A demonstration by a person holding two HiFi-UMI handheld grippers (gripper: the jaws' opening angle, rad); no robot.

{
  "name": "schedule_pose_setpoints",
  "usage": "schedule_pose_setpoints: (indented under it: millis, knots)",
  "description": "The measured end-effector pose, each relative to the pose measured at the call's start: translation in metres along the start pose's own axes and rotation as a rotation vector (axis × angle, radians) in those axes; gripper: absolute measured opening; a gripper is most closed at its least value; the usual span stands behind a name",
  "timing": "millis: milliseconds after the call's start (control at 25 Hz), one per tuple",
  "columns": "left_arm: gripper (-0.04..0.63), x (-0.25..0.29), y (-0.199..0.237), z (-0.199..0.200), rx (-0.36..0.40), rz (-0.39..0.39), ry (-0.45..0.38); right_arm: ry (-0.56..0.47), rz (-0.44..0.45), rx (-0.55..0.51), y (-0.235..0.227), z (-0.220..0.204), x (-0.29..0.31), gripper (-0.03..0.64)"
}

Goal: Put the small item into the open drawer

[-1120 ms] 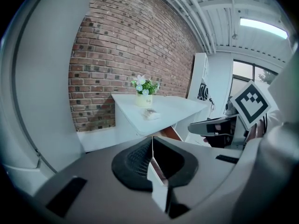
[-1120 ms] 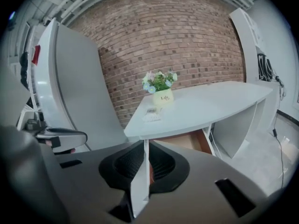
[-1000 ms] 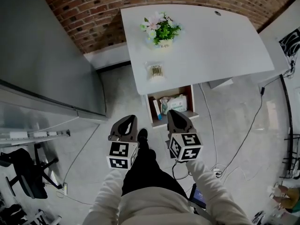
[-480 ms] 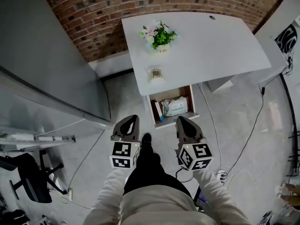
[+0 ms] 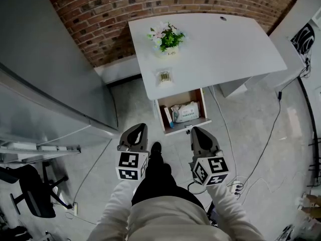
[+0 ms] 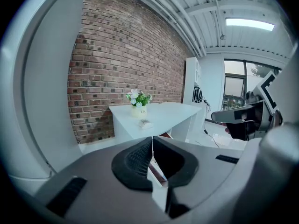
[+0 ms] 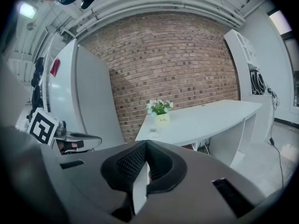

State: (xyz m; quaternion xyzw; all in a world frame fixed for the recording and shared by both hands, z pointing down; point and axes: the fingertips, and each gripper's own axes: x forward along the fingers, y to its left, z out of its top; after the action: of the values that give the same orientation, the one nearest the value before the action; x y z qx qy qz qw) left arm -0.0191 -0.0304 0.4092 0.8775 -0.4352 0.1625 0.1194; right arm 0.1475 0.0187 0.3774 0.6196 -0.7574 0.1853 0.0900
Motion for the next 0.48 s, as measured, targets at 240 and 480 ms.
schedule_pose_setpoints:
  millis: [240, 480]
  knots:
    - [0.021, -0.002, -0.002, 0.003, 0.008, -0.007, -0.001, -0.001, -0.014, -0.01, -0.004, -0.003, -0.009, 0.026]
    - [0.021, -0.002, -0.006, 0.007, 0.019, -0.004, -0.011, 0.007, -0.005, -0.025, -0.005, -0.007, -0.012, 0.026]
